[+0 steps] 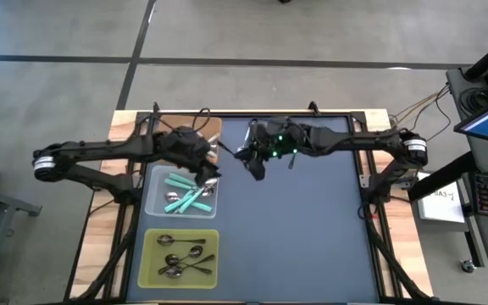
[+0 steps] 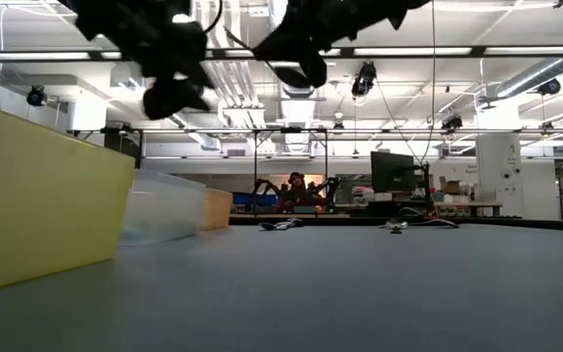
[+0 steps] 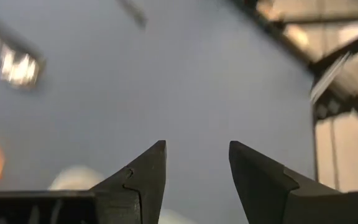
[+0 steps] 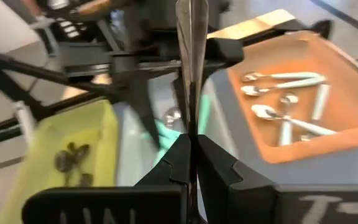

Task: Sort silverware by color (type)
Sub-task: Put the black spoon into the yellow bin

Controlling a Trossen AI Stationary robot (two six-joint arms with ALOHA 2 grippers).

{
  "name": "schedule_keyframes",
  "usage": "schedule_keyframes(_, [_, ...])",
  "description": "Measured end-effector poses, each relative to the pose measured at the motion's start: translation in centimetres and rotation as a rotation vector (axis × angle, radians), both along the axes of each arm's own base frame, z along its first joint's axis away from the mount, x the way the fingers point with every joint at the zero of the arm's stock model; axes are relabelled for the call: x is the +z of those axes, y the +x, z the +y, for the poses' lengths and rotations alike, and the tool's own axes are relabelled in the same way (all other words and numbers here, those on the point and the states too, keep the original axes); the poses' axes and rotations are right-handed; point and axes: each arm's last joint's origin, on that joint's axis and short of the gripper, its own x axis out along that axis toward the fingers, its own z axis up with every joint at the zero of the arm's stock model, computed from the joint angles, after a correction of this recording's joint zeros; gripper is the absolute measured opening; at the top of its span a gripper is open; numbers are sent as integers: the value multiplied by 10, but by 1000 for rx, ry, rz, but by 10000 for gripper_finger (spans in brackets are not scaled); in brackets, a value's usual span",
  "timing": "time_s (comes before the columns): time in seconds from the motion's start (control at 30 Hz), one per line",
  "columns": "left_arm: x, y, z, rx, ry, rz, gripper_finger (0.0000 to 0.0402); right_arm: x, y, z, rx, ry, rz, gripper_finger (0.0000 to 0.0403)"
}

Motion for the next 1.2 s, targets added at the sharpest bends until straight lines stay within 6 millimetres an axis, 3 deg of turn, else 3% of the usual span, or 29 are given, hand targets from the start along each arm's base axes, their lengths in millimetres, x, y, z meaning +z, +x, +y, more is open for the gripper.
schedule_keyframes(0.2, [6,-43,-18,-21,-23,194,158,-6,18,48,86,82,-60,9])
schedule_keyframes(0.37, [16,-76,-26,96,-30,250,158,-10,40,93,124,150,-241,9])
schedule_keyframes(0.5, [26,-94,-31,138,-61,203,158,-25,54,131,158,196,-342,9])
schedule_keyframes(0.7, [39,-113,-35,153,-73,94,158,-57,66,174,52,143,-346,9])
schedule_keyframes(0.9, [45,-124,-37,155,-72,33,158,-89,84,206,30,108,-430,9])
schedule_keyframes(1.2, [47,-130,-38,162,-79,7,158,-127,123,224,33,132,-457,9])
